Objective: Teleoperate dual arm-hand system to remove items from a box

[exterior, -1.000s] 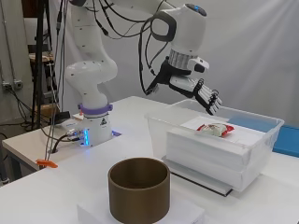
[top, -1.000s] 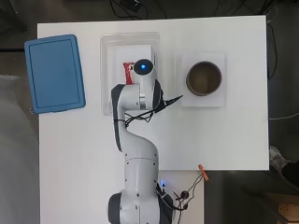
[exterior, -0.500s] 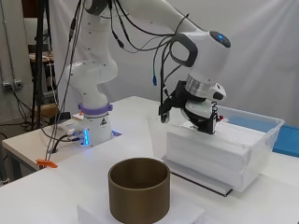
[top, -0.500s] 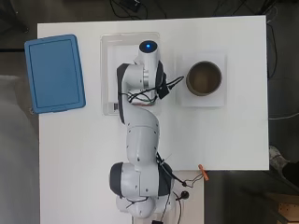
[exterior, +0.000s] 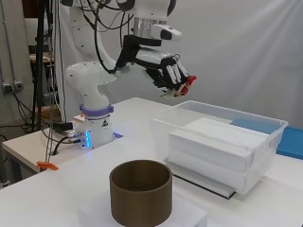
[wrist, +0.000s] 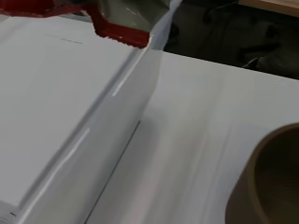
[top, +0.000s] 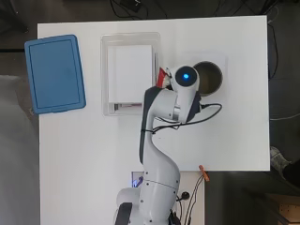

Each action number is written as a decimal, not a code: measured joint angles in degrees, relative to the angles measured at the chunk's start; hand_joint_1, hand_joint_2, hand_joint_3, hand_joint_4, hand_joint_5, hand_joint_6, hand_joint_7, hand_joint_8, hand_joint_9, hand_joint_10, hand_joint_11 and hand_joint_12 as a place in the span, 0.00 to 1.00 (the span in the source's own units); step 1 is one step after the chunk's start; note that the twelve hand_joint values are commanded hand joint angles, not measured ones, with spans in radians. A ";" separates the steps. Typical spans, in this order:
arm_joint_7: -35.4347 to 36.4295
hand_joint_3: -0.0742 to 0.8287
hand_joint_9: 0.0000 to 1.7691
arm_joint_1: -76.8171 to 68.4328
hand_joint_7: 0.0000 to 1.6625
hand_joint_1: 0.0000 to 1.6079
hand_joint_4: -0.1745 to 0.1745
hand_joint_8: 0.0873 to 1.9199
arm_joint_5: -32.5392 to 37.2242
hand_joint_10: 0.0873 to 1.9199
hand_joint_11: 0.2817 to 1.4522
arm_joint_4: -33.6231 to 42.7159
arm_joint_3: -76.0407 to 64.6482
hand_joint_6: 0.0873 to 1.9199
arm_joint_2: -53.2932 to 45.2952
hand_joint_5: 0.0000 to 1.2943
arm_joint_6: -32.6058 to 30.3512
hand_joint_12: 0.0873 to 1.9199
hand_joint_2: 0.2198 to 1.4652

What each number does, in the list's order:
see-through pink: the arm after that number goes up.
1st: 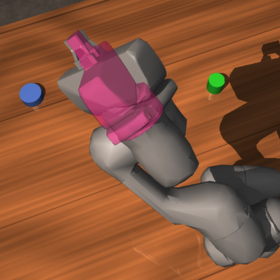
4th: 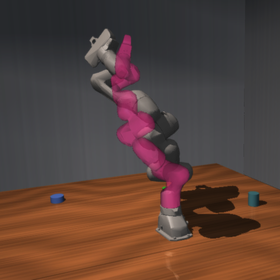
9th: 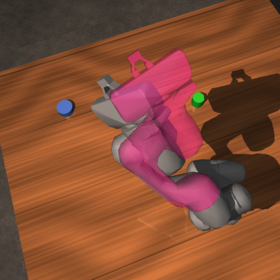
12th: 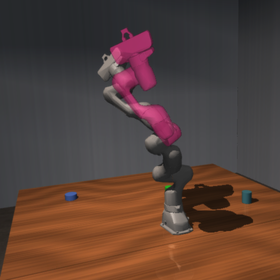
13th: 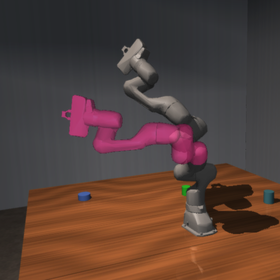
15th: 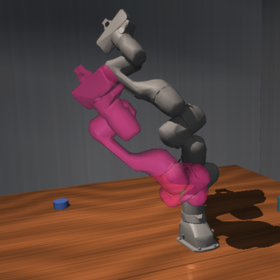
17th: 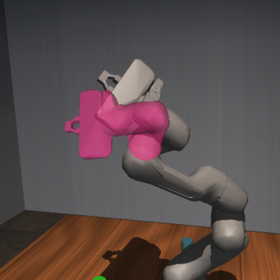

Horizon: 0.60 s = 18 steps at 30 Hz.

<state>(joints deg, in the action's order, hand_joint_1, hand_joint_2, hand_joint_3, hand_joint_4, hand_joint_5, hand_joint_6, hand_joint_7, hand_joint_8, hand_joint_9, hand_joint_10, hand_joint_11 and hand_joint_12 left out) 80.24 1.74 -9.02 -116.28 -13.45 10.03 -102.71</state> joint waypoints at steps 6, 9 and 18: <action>-0.72 0.08 0.72 3.06 0.65 0.58 1.00 0.72 -3.24 0.83 0.51 -8.63 -11.23 0.64 5.85 0.61 -2.03 0.92 0.80; -0.95 0.08 0.77 3.52 0.69 0.57 1.00 0.73 -2.10 0.84 0.54 -9.23 -13.04 0.65 5.29 0.60 -2.09 0.91 0.80; -5.72 0.08 0.83 -13.36 0.76 0.57 1.00 0.77 -6.80 0.83 0.60 0.24 -34.22 0.67 -2.16 0.59 0.13 0.90 0.81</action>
<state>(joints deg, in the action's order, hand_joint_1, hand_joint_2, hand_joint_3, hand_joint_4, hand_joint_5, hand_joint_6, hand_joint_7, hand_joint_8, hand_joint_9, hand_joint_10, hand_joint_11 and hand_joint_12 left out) 74.51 -11.62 -15.82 -116.04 -47.66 7.87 -102.59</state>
